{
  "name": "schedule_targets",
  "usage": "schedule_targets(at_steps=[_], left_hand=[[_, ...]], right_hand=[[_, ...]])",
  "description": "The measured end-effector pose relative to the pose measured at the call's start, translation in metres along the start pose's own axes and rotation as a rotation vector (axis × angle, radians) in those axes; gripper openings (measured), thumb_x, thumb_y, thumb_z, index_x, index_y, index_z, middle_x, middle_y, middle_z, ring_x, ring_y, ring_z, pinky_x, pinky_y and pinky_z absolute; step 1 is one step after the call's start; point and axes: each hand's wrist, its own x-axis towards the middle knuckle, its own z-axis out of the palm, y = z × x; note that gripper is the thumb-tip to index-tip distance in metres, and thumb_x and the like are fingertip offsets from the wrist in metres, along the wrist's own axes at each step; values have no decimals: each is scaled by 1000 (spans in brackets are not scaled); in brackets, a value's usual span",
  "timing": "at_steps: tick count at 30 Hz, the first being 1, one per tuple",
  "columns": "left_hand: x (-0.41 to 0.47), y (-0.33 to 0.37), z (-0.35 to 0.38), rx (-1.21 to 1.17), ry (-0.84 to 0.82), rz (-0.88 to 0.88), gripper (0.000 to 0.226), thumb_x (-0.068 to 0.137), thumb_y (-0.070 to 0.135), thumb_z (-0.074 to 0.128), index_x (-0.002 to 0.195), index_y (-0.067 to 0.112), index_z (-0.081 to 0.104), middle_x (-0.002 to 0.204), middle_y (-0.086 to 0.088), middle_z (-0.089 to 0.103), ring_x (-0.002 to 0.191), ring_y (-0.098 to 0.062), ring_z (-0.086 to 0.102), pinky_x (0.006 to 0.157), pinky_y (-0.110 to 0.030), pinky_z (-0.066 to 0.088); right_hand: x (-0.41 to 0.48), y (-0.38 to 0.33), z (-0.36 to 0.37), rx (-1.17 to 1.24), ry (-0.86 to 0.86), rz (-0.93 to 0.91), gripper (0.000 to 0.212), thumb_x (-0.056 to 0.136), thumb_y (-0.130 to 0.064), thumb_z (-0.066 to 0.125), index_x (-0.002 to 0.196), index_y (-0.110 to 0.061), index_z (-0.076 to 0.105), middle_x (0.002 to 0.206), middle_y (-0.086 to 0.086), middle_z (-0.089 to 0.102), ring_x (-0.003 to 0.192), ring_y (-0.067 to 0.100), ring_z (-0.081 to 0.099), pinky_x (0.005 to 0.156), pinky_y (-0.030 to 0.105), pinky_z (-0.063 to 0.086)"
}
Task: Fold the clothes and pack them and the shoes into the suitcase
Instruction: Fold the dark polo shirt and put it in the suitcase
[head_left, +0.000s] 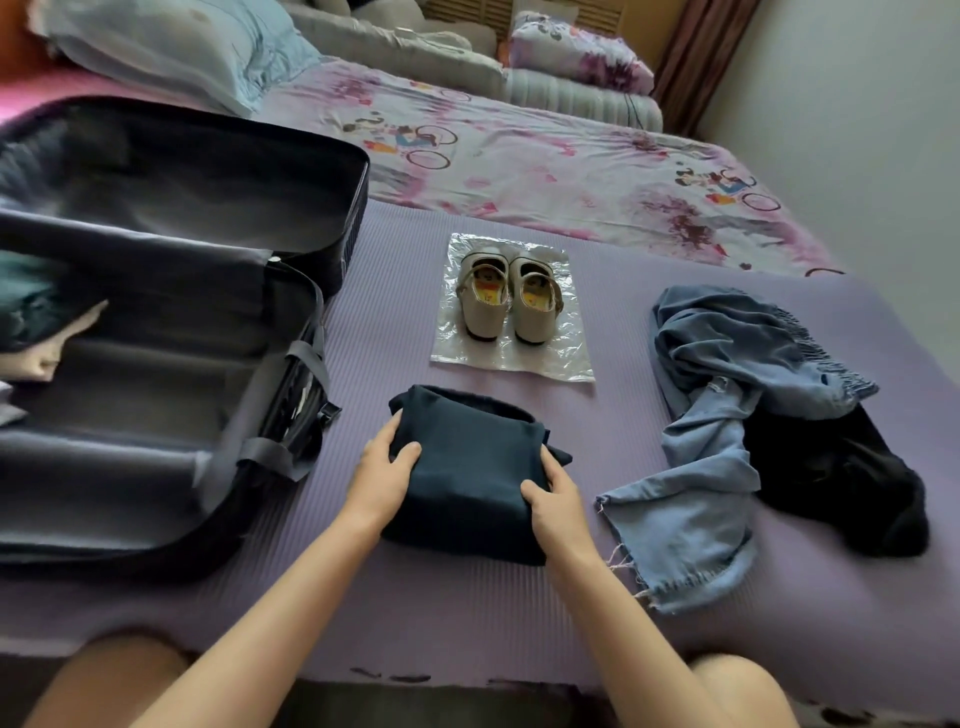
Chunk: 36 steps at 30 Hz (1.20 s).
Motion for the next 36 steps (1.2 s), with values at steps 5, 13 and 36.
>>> schedule_targets(at_steps=[5, 13, 36], left_hand=[[-12, 38, -37, -43, 65, 131, 49, 95, 10, 50, 142, 17, 39, 132, 0, 52, 124, -15, 47, 108, -30, 34], [-37, 81, -149, -126, 230, 258, 48, 94, 14, 54, 139, 23, 43, 125, 5, 53, 119, -5, 45, 107, -26, 34], [2, -63, -536, 381, 642, -116, 45, 91, 29, 60, 131, 10, 53, 134, -15, 53, 125, -32, 47, 107, -43, 35]], right_hand=[[-20, -35, 17, 32, -30, -101, 55, 93, 1, 44, 143, -23, 41, 127, -4, 58, 109, 11, 58, 84, 19, 48], [-61, -112, 89, 83, -170, -247, 56, 95, -4, 49, 145, -26, 35, 127, -9, 50, 118, 14, 51, 95, 25, 43], [-106, -99, 491, -210, -499, -237, 65, 99, -23, 47, 152, -23, 10, 158, 8, 4, 147, 24, 7, 113, 33, 20]])
